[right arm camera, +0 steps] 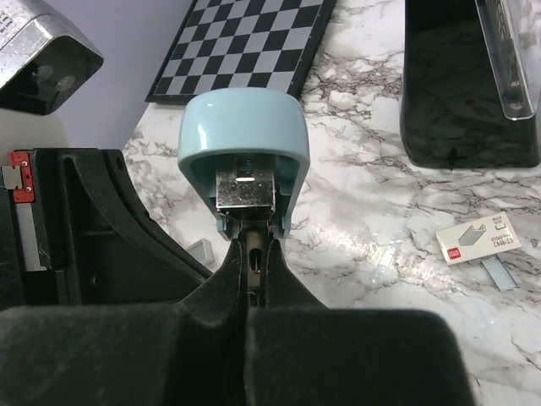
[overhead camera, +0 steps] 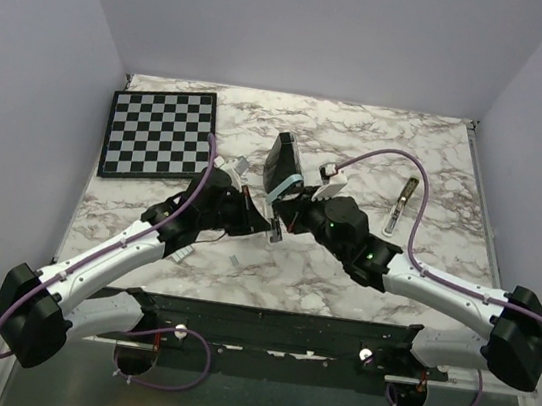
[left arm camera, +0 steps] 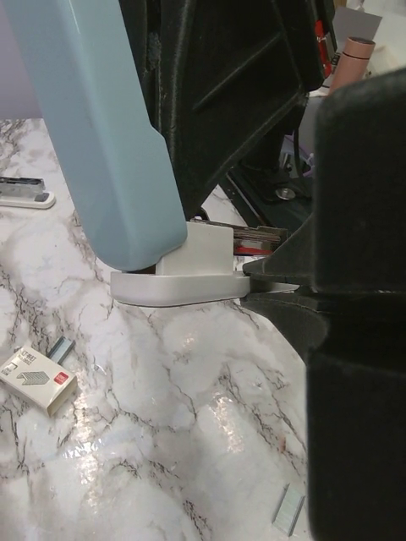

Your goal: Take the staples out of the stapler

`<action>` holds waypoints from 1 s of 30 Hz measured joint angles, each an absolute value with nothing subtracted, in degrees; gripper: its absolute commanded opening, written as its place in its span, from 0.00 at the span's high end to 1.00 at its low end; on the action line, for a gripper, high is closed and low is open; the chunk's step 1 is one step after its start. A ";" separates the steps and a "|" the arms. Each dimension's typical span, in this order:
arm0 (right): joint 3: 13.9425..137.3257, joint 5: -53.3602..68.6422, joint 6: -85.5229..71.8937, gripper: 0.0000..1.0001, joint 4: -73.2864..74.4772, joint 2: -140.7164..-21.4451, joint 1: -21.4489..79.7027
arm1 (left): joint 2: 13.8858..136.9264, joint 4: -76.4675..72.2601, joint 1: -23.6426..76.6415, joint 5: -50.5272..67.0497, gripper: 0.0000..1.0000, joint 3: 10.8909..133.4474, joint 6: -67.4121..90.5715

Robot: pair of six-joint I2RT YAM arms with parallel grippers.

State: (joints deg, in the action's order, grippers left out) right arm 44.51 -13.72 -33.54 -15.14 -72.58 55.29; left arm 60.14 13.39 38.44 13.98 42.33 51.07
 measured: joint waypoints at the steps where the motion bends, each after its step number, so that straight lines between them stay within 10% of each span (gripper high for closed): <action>1: 44.99 -13.74 -32.91 0.63 -14.74 -72.77 55.29 | 60.14 13.30 38.30 13.98 1.00 42.33 51.05; 12: 46.76 -12.19 -30.81 0.52 -13.34 -73.43 55.29 | 59.70 12.99 38.26 14.09 1.00 43.09 51.09; 21: 47.48 -11.22 -31.00 0.74 -13.47 -75.07 55.68 | 59.13 15.44 38.02 13.76 1.00 43.27 51.29; 25: 47.77 -10.87 -30.85 0.52 -13.54 -75.29 55.81 | 58.65 15.84 37.91 13.69 1.00 43.31 51.35; 30: 49.21 -10.66 -30.61 0.69 -13.52 -77.03 56.34 | 58.13 15.88 37.47 13.45 1.00 43.31 52.27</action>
